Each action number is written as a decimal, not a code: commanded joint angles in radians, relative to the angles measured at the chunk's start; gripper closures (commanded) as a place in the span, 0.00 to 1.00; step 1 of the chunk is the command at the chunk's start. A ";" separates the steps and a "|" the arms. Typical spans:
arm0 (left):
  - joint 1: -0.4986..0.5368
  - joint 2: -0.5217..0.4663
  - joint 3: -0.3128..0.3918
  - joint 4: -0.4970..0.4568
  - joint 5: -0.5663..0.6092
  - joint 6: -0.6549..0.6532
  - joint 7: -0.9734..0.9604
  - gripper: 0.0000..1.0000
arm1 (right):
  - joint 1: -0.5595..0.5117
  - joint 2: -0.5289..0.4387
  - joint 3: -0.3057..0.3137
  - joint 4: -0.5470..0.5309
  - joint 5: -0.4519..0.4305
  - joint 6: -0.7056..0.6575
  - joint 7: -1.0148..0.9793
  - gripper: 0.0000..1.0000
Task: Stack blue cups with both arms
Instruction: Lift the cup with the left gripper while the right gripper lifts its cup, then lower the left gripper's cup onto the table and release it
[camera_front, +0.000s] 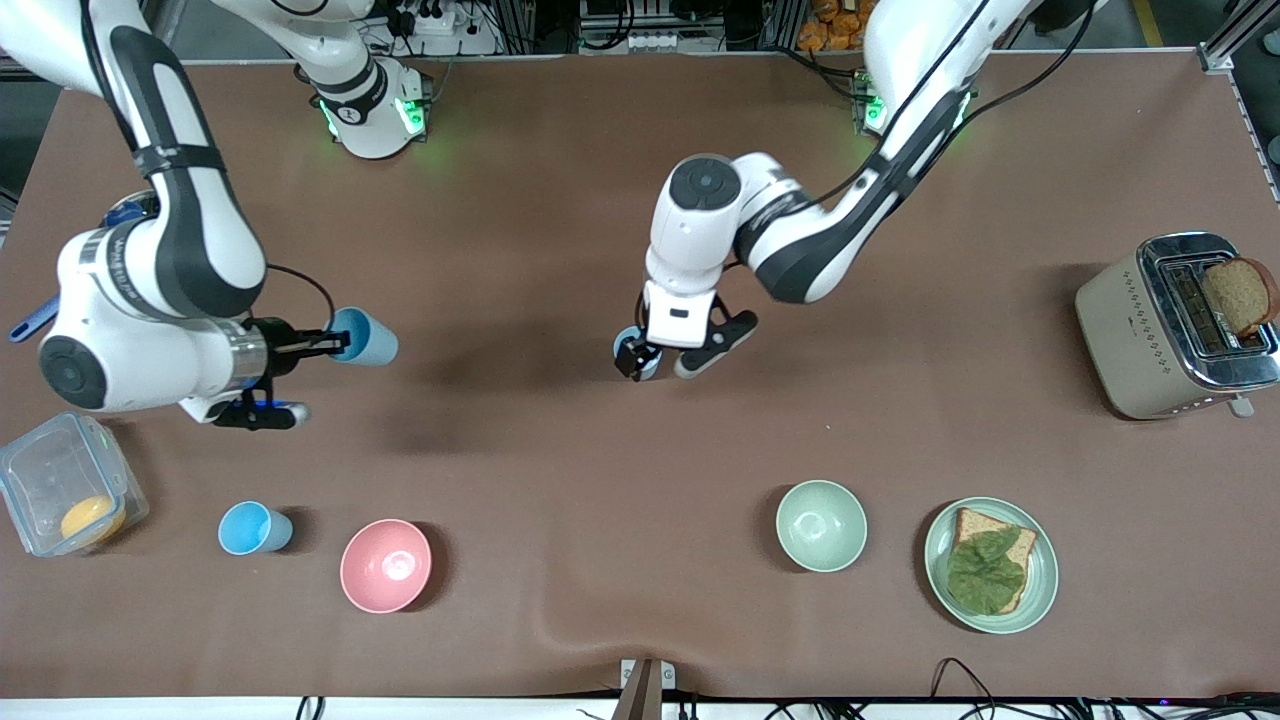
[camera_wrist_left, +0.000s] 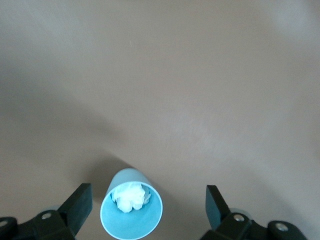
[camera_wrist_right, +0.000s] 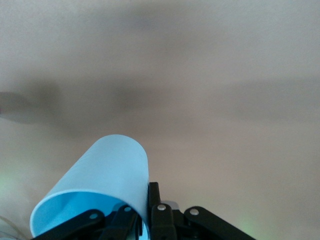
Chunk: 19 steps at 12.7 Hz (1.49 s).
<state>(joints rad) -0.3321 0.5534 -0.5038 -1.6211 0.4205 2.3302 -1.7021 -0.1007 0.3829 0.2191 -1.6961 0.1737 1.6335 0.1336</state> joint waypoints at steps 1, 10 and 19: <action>0.065 -0.111 -0.002 -0.026 0.012 -0.066 0.021 0.00 | 0.094 -0.006 0.012 -0.016 0.035 0.011 0.131 1.00; 0.408 -0.283 -0.021 -0.026 -0.218 -0.265 0.902 0.00 | 0.481 0.098 0.011 0.053 0.190 0.258 0.590 1.00; 0.700 -0.380 -0.016 -0.023 -0.310 -0.425 1.532 0.00 | 0.549 0.238 0.000 0.194 0.152 0.332 0.692 1.00</action>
<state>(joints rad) 0.3414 0.2281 -0.5096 -1.6228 0.1336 1.9485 -0.2134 0.4485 0.5937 0.2209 -1.5537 0.3341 1.9726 0.8022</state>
